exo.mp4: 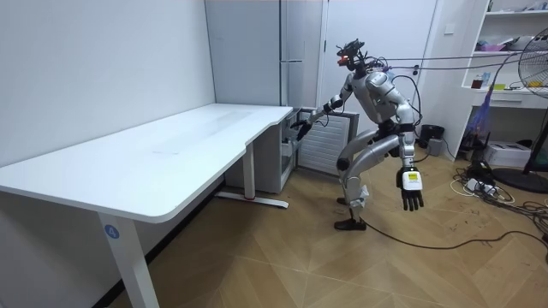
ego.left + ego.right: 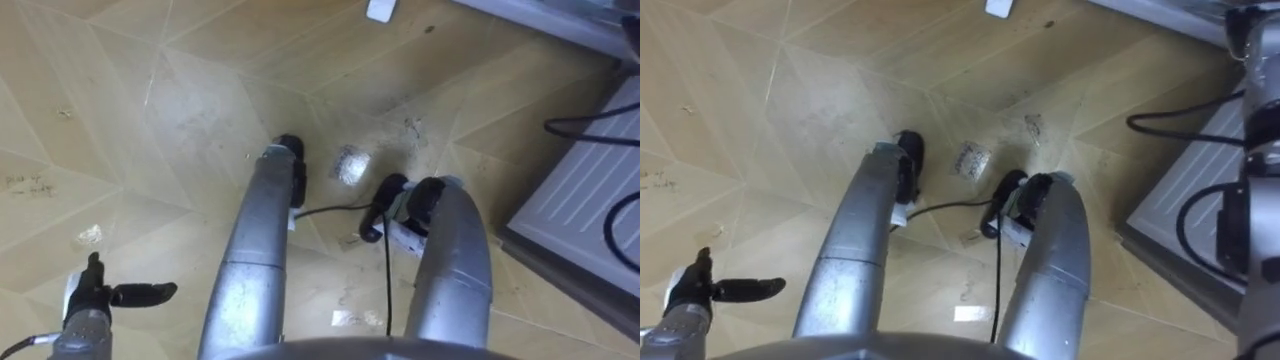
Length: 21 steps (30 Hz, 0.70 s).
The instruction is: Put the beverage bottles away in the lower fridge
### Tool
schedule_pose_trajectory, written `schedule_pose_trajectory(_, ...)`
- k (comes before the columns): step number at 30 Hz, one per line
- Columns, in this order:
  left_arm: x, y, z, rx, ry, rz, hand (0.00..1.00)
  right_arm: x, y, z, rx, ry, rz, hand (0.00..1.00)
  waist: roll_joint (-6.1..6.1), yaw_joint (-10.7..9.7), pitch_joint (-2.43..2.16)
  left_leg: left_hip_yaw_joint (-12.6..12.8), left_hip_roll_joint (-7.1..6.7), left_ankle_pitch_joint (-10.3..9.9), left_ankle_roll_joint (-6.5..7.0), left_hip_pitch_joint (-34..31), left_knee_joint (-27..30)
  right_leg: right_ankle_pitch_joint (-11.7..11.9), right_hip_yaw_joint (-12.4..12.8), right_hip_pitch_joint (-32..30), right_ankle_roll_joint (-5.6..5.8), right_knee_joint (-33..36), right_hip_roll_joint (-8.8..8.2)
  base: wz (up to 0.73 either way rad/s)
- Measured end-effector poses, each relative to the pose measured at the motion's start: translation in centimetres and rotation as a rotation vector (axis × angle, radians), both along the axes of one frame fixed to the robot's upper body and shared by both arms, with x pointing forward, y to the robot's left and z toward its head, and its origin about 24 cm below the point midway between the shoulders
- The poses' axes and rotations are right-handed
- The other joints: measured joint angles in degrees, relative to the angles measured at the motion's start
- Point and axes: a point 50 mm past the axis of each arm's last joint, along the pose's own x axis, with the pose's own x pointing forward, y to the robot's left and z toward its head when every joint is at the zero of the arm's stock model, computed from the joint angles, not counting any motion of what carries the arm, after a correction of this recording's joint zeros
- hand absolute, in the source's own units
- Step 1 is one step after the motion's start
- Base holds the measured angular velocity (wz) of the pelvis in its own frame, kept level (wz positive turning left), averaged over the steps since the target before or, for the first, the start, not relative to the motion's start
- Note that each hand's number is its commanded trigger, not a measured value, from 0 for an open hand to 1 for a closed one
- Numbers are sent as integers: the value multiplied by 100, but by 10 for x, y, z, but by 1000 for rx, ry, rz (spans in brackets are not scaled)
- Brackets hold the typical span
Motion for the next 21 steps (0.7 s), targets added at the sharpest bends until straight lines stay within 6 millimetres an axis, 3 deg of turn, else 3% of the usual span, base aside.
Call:
schedule_pose_trajectory(4, -14, 14, 4, 37, 36, 3, 0, 3, 2, 19, -67, -41, 16, 0, -5, 152, 0, -189, -23, 43, -163, 116, -32, -134, -198, 191, -127, 57, -38, 17)
schedule_pose_trajectory(7, -24, 25, 9, 54, 46, 33, 0, 4, 7, 23, -92, -24, 27, 0, -7, 200, 2, -285, -89, 97, -277, 132, -62, -237, -292, 216, -242, 187, -136, 26)
schedule_pose_trajectory(13, -40, 28, 8, 62, 80, 43, 0, 6, 14, 22, -123, 17, 39, 0, -9, 229, 3, -472, -66, 177, -433, 146, -108, -331, -514, 312, -429, 227, -126, 13)
schedule_pose_trajectory(21, -44, 28, 9, 70, 80, 44, 0, 6, 14, 21, -134, 21, 18, 0, 15, 316, 20, -525, -74, 154, -499, 149, -76, -368, -563, 342, -449, 272, -123, 1)
